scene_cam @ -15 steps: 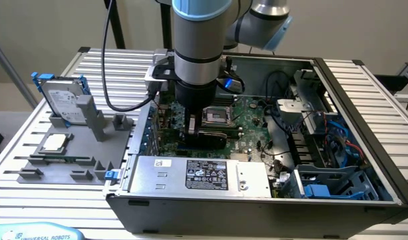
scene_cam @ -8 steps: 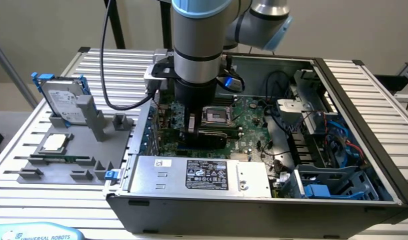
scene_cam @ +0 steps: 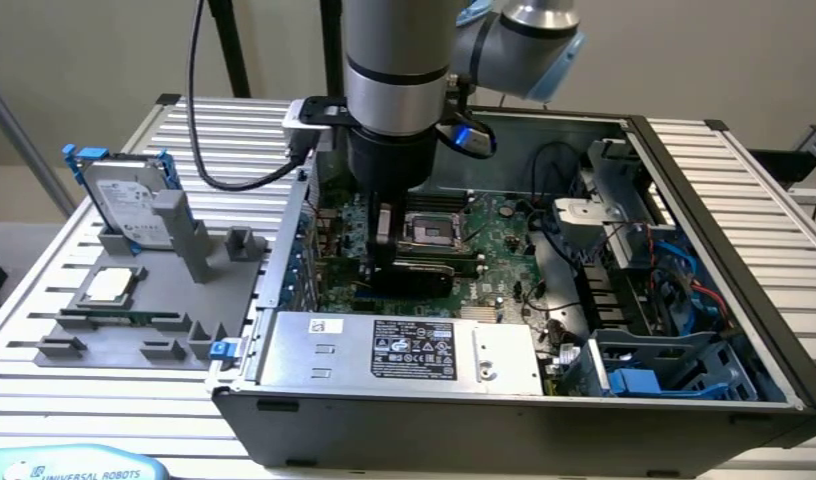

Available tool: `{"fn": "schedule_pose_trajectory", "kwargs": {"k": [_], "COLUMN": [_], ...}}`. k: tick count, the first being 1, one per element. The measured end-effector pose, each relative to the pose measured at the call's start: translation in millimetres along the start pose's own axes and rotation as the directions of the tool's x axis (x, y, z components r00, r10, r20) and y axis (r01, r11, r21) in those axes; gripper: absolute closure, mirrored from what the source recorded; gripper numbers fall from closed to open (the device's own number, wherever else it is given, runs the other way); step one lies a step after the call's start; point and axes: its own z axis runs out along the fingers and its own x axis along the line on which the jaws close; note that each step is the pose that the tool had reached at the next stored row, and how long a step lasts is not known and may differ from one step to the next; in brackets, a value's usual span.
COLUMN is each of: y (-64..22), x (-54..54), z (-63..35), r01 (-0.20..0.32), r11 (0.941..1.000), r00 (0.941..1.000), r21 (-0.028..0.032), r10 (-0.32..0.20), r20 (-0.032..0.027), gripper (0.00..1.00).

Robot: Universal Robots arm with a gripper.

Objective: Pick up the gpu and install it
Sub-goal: 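Press down on the gpu until it lock into place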

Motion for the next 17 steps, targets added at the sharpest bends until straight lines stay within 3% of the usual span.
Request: {"fn": "schedule_pose_trajectory", "kwargs": {"k": [7, 17], "y": [0.1, 0.1], "x": [-0.5, -0.5], "z": [-27.0, -27.4], "r01": [0.000, 0.000], "r11": [1.0000, 1.0000], "r00": [1.0000, 1.0000], "r21": [0.0000, 0.0000], "r10": [0.000, 0.000], "r20": [0.0000, 0.0001], "gripper": [0.66, 0.66]}}
